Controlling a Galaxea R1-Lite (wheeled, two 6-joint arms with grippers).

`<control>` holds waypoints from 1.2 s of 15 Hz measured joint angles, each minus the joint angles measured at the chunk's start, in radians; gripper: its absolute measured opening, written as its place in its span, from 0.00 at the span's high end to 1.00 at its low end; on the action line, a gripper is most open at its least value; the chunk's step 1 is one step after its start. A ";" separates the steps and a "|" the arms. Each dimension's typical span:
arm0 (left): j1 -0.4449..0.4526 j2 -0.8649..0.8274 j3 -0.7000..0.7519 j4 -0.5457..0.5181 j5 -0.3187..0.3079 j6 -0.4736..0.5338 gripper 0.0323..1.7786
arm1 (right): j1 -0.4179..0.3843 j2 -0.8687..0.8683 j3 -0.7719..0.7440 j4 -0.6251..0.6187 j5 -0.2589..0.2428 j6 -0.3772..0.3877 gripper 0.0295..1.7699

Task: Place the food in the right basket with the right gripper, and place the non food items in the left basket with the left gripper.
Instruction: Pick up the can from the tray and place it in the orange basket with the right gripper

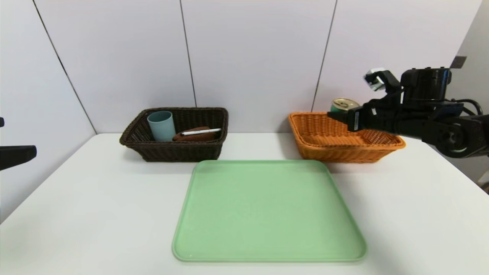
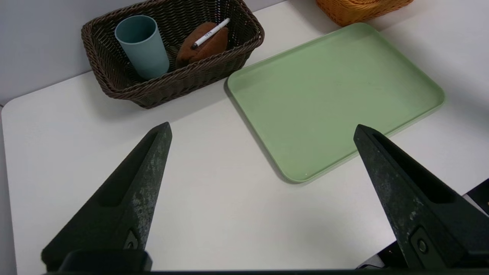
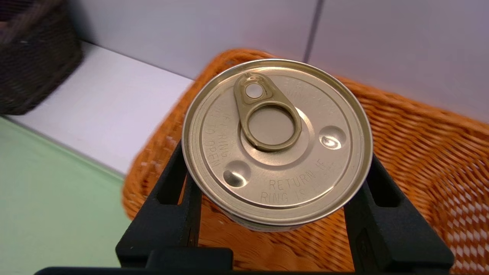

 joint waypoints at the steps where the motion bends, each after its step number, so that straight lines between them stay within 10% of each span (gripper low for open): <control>1: 0.000 0.001 0.000 -0.001 -0.006 0.000 0.05 | -0.018 0.002 -0.021 0.049 0.000 -0.001 0.44; 18: 0.000 0.001 0.005 0.000 -0.009 -0.001 0.05 | -0.067 0.254 -0.412 0.437 -0.119 -0.035 0.45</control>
